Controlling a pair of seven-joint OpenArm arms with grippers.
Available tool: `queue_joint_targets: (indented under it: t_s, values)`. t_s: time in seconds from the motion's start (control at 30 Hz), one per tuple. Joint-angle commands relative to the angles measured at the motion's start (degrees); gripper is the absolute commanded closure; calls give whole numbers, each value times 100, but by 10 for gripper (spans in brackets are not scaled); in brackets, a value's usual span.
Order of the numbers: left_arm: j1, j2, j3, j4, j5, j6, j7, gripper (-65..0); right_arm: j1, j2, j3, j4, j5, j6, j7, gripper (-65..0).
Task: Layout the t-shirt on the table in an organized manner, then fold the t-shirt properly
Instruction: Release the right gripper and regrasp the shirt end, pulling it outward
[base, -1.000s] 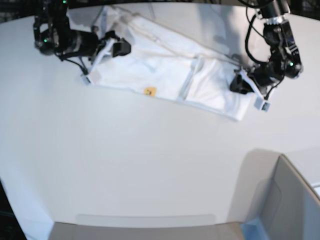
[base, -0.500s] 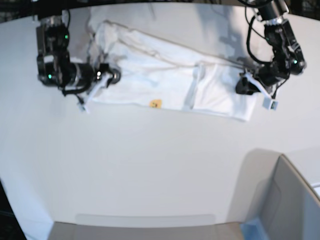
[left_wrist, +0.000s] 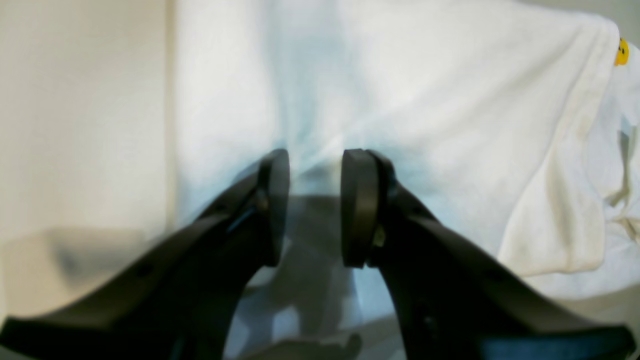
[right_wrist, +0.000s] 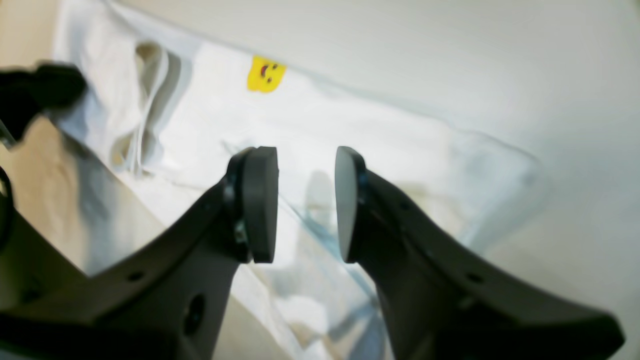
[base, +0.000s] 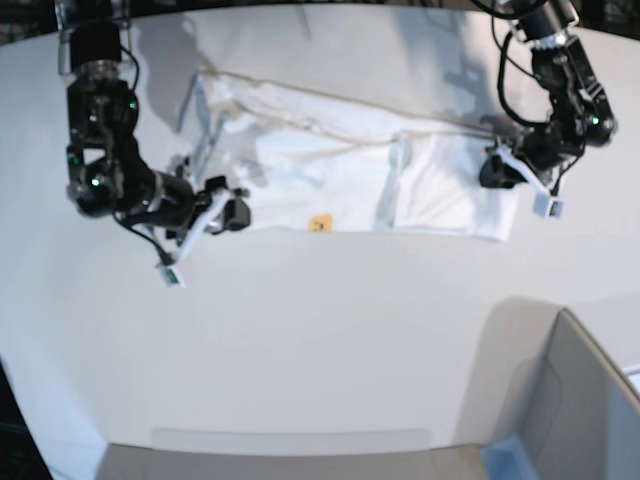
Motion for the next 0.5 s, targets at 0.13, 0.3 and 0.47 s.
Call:
queue_joint_targets:
  t_s: [0.13,0.3,0.47]
  values:
    - [57,-18,23,-28,412,112,321,-193,-702,75,1728,214,1494,687,-2,-199]
    - [57,-18,23,-28,412,112,321,-193,-1589,391,2572,223,2610,995,-11,-202]
    - [57,-18,23,-28,412,112,321,-193,-2055,497,2686,205,2443,1021,-2,-217]
